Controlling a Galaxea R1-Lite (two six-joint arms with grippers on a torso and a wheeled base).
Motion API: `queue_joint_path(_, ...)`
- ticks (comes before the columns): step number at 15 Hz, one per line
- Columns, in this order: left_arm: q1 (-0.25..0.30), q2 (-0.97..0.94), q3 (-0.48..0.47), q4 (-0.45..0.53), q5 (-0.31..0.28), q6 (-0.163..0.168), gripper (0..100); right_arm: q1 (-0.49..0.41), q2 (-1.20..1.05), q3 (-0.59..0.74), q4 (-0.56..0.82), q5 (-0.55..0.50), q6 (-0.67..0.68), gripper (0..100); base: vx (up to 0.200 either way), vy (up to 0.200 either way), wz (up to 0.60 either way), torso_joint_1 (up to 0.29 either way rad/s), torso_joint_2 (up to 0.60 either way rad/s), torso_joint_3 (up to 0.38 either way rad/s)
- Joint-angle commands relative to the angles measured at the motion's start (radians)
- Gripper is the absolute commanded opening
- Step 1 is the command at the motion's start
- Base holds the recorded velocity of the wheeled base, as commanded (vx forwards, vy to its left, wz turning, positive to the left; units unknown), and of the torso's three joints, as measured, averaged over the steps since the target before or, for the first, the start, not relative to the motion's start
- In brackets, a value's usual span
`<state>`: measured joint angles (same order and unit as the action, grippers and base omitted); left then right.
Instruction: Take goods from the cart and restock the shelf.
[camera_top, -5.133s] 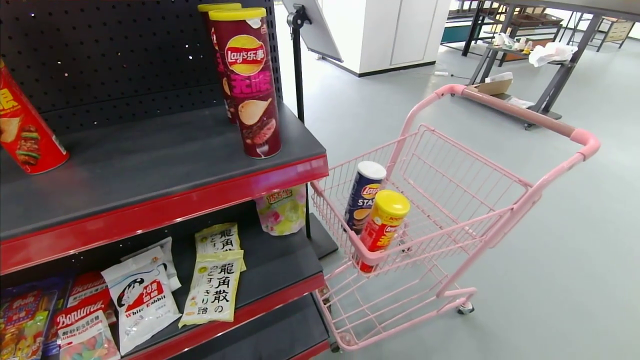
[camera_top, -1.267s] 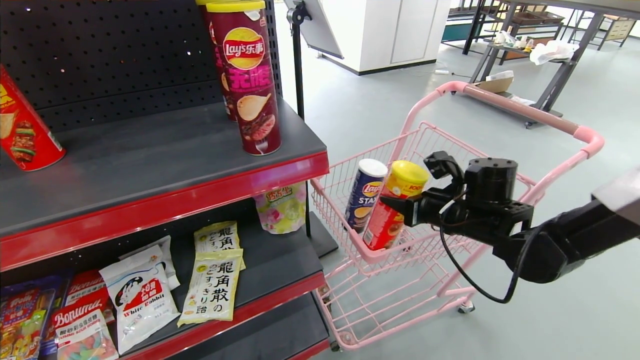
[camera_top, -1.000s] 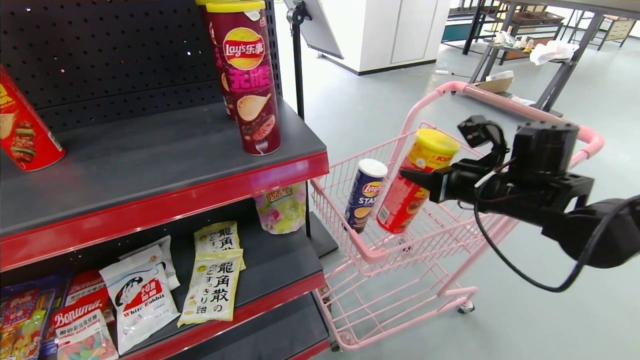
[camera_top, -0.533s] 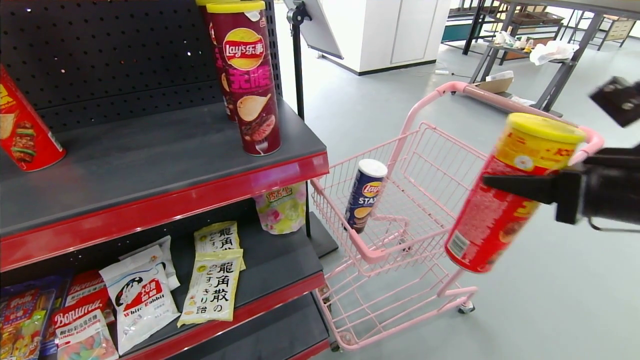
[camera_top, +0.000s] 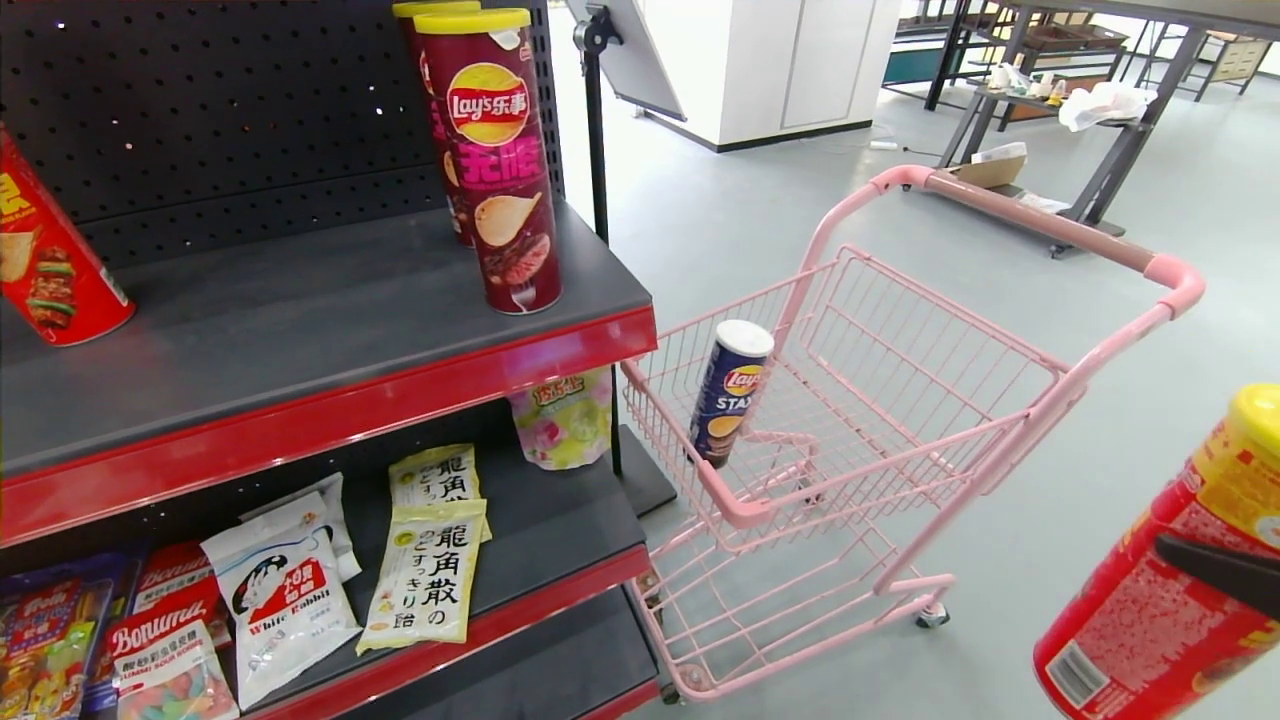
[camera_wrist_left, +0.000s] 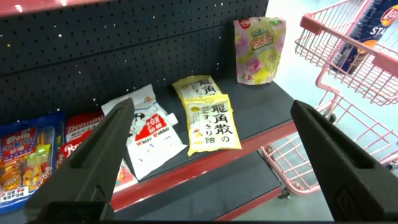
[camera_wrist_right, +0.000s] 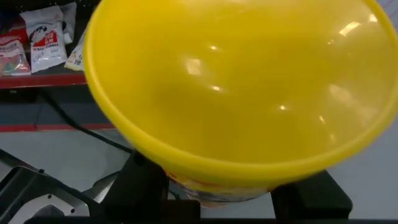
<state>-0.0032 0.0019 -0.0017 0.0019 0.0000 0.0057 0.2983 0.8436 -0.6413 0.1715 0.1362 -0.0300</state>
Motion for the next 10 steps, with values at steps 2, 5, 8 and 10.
queue_joint_path(2, 0.0, 0.0, 0.0, 0.0, 0.0, 0.0, 100, 0.001, -0.038, 0.014, -0.001, 0.002, -0.002, 0, 0.0, 0.0, 0.0, 0.117, -0.38, -0.239)
queue_joint_path(5, 0.0, -0.002, 0.0, 0.0, 0.0, 0.0, 100, 0.001, -0.031, 0.014, -0.003, 0.002, -0.005, 0, 0.0, 0.0, 0.0, 0.175, -0.52, -0.341)
queue_joint_path(8, 0.0, -0.002, 0.0, 0.0, 0.0, 0.0, 100, 0.002, -0.023, 0.015, -0.003, 0.002, -0.007, 0, 0.0, 0.0, 0.0, 0.211, -0.58, -0.373)
queue_joint_path(10, 0.0, -0.002, 0.0, 0.0, 0.0, 0.0, 100, 0.004, -0.023, 0.015, -0.003, 0.002, -0.008, 0, 0.0, 0.0, 0.0, 0.241, -0.62, -0.381)
